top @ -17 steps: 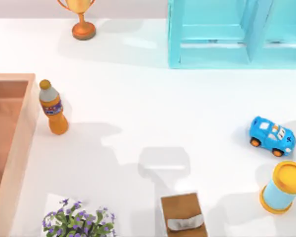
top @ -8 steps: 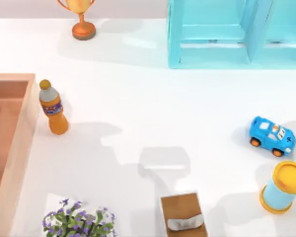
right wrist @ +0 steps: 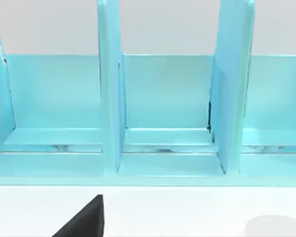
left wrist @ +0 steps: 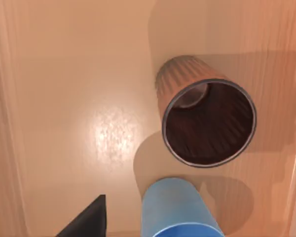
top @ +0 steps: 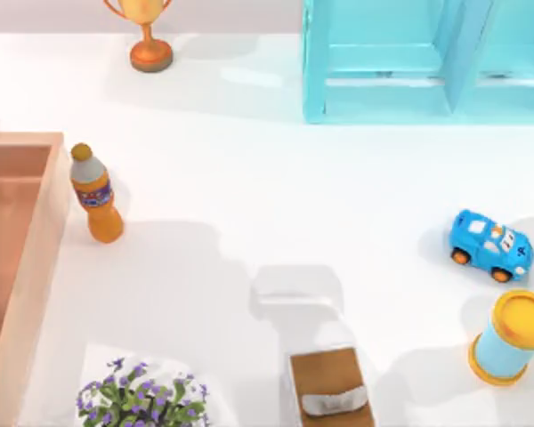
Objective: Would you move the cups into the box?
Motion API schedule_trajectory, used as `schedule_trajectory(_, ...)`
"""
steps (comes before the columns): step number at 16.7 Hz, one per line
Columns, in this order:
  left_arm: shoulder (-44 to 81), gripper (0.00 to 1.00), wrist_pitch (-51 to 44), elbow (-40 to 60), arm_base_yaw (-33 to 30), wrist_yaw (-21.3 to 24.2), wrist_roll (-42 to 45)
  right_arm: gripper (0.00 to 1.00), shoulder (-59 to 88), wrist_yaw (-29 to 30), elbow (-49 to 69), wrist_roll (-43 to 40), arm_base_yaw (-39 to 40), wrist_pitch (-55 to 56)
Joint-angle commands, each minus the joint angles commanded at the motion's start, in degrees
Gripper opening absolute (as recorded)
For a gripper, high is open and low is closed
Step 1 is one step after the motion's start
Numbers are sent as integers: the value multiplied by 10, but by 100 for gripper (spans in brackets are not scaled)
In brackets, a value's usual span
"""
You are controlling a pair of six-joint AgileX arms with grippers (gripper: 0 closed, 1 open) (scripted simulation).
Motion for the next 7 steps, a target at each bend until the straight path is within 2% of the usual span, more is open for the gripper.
schedule_trajectory(4, 6, 100, -109, 119, -2, -1, -1, 100, 0, 0, 0, 0, 0, 0)
schedule_trajectory(7, 6, 100, -138, 148, -4, -2, -1, 100, 0, 0, 0, 0, 0, 0)
